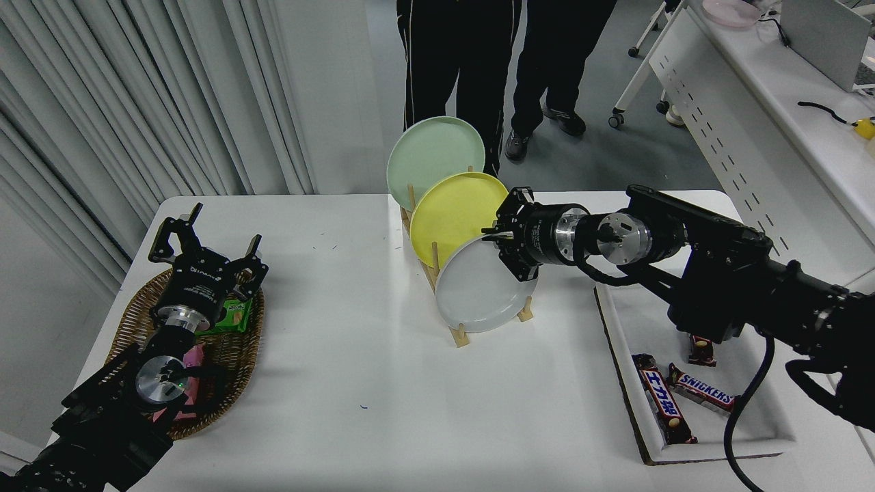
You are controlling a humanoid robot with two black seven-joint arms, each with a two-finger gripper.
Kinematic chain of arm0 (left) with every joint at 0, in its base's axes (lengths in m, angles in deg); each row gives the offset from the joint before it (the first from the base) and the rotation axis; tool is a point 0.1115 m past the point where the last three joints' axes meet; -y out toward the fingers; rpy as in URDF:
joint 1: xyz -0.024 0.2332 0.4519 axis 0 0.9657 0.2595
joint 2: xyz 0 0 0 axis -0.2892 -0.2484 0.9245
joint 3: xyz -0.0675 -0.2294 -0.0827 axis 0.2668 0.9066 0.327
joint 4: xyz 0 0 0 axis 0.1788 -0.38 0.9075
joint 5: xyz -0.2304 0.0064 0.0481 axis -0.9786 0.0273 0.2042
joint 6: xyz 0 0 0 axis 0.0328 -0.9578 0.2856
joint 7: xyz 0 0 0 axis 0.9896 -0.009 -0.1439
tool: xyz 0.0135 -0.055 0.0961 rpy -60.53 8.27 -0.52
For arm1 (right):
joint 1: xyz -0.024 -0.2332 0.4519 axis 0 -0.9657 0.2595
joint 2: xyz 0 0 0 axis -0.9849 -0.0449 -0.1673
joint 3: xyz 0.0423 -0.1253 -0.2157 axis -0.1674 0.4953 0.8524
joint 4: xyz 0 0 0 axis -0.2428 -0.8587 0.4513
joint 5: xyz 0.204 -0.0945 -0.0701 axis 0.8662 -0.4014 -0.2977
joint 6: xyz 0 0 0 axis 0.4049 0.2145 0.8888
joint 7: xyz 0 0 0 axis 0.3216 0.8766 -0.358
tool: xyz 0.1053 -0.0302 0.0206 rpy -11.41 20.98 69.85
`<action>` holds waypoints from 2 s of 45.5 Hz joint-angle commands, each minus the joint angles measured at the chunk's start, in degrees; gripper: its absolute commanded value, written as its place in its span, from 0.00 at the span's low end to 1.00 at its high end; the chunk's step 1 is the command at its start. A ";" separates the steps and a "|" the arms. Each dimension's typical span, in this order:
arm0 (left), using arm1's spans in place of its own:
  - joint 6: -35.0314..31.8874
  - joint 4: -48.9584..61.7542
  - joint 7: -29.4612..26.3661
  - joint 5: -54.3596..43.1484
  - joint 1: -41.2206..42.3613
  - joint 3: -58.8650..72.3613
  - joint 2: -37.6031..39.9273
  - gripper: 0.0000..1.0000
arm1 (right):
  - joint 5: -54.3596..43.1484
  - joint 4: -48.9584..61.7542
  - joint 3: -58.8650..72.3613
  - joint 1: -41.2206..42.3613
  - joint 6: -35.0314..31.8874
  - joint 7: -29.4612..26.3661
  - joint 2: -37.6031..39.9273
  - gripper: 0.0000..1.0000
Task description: Place the plate on the table
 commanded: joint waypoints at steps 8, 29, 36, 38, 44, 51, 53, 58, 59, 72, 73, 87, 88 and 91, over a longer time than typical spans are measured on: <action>0.00 -0.03 0.00 0.00 0.00 -0.03 0.00 1.00 | -0.18 -0.02 -0.12 0.03 -0.28 -0.02 0.22 0.00; 0.00 -0.03 0.00 0.00 0.00 0.05 0.00 1.00 | -0.09 -2.04 -0.47 2.67 -0.72 -1.68 4.53 0.00; 0.00 -0.03 0.00 0.00 0.00 0.05 0.00 1.00 | 2.27 -5.03 -0.91 3.90 -0.63 -3.27 6.64 0.00; 0.00 -0.03 0.00 0.00 0.00 0.05 0.00 1.00 | 4.82 -6.78 -0.91 4.16 -0.46 -3.27 7.25 0.00; -0.09 -0.03 0.00 0.00 0.00 0.05 0.00 1.00 | 15.01 -13.82 -0.99 6.54 0.60 -3.45 11.29 0.00; 0.00 -0.03 0.00 0.00 0.00 0.05 0.00 1.00 | 22.58 -17.16 -3.54 7.94 2.97 -4.41 13.40 0.00; 0.00 -0.03 0.00 0.00 0.00 -0.03 0.00 1.00 | 23.02 -17.60 -4.42 8.82 4.28 -5.20 13.76 0.00; 0.00 -0.03 0.00 0.00 0.00 0.05 0.00 1.00 | 24.16 -17.95 -6.26 12.33 9.99 -8.98 14.20 0.00; 0.00 -0.03 0.00 0.00 0.00 -0.03 0.00 1.00 | 24.34 -18.04 -6.70 12.95 11.22 -9.42 14.20 0.00; 0.00 0.06 0.00 0.00 0.00 0.05 0.00 1.00 | 31.37 -18.57 -10.58 19.80 22.30 -12.67 14.20 0.00; 0.00 -0.03 0.00 0.00 0.00 -0.03 0.00 1.00 | 31.63 -18.74 -10.49 20.42 23.00 -12.67 14.20 0.00; 0.00 -0.03 0.00 0.00 0.00 0.05 0.00 1.00 | 37.69 -21.91 -9.96 25.87 37.76 -12.59 13.23 0.00; 0.00 0.06 0.00 0.00 0.00 0.05 0.00 1.00 | 38.83 -21.91 -9.79 26.31 38.65 -12.59 12.97 0.00; -0.09 -0.03 0.00 0.00 0.00 0.05 0.00 1.00 | 42.35 -21.91 -9.00 28.07 38.65 -12.59 12.26 0.00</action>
